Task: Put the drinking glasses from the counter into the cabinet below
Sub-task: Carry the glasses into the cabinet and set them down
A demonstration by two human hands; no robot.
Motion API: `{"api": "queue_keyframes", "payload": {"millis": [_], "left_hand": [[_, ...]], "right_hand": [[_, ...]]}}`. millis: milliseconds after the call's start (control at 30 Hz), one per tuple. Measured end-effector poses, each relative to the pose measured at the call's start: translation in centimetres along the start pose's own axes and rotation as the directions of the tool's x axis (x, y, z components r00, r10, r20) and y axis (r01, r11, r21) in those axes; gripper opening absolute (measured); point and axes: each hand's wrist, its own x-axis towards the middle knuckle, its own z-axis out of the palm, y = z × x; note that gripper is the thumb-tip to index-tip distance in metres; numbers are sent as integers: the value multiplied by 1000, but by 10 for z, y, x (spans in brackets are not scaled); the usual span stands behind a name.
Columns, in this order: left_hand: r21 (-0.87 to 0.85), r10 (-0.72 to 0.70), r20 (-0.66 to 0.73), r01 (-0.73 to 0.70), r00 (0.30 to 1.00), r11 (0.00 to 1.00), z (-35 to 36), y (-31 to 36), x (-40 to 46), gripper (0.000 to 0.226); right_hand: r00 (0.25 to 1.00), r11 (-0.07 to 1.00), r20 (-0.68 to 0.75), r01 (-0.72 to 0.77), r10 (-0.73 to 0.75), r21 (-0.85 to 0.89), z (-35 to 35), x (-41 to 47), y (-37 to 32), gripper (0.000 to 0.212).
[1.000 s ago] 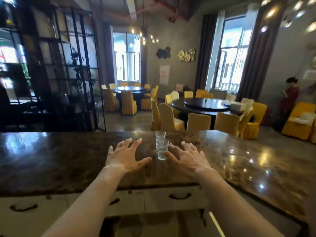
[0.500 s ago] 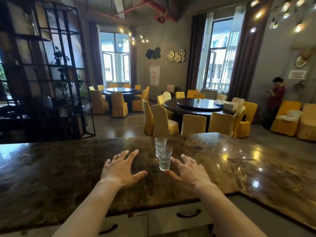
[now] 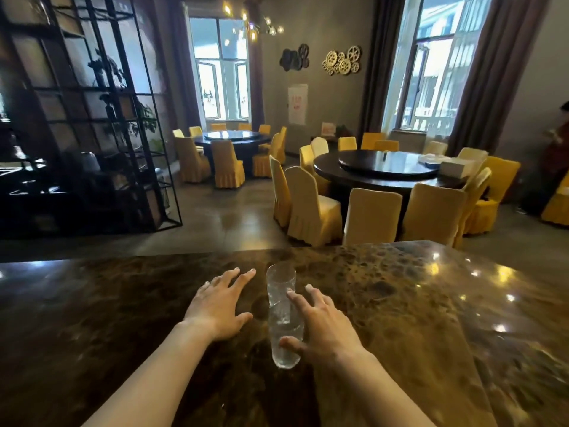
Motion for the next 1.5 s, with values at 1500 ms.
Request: {"api": "queue_keyframes", "payload": {"millis": [1500], "left_hand": [[-28, 26, 126, -23, 992, 999, -50, -87, -173, 75]], "right_hand": [[988, 994, -105, 110, -111, -10, -37, -103, -1, 82]]}}
